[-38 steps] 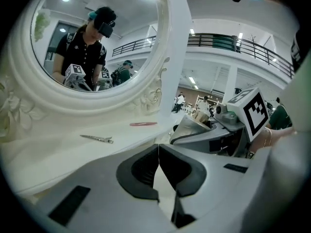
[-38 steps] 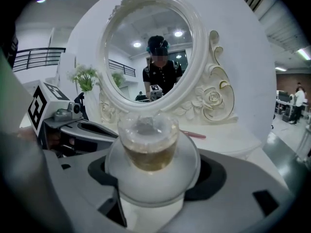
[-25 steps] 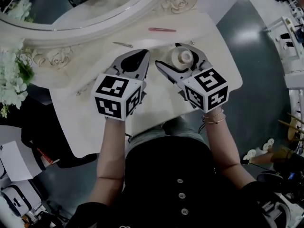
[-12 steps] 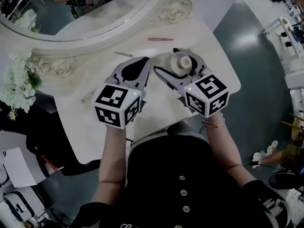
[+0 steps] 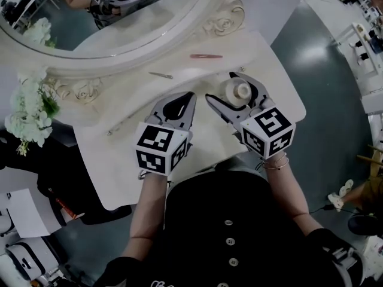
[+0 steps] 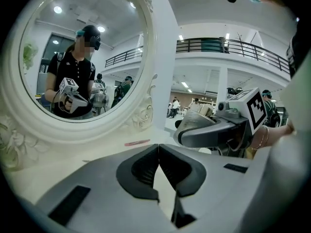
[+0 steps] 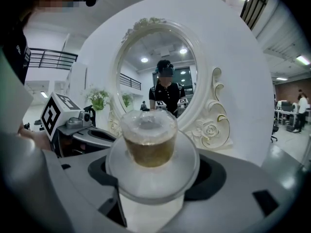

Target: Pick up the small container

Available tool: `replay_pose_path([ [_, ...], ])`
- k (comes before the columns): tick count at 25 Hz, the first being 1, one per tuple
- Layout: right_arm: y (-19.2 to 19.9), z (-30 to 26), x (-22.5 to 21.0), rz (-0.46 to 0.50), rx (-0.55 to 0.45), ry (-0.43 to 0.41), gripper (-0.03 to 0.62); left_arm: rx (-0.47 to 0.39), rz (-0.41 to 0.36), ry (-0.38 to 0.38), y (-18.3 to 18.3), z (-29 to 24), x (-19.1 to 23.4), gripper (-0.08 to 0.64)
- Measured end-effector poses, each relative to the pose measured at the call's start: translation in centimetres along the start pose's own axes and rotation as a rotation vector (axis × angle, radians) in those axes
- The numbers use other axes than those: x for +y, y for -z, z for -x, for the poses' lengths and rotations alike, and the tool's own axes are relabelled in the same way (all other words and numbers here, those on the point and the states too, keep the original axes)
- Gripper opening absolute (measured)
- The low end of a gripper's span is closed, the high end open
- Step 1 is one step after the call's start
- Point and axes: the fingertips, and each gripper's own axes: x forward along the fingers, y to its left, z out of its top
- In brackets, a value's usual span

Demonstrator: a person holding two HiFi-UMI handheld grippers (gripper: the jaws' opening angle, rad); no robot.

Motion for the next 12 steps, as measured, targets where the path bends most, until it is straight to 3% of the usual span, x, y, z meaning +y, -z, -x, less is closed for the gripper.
replay_pose_path([
  [5,1.2,0.6,0.3,-0.016,-0.002,0.011,0.342,-0.013,0.054,0.004,1.2,0.3,-0.3,0.012],
  [12,3.1,0.9,1.7,-0.051,0.032,-0.034,0.342,0.017,0.067,0.001,2.9,0.2,-1.0,0.012],
])
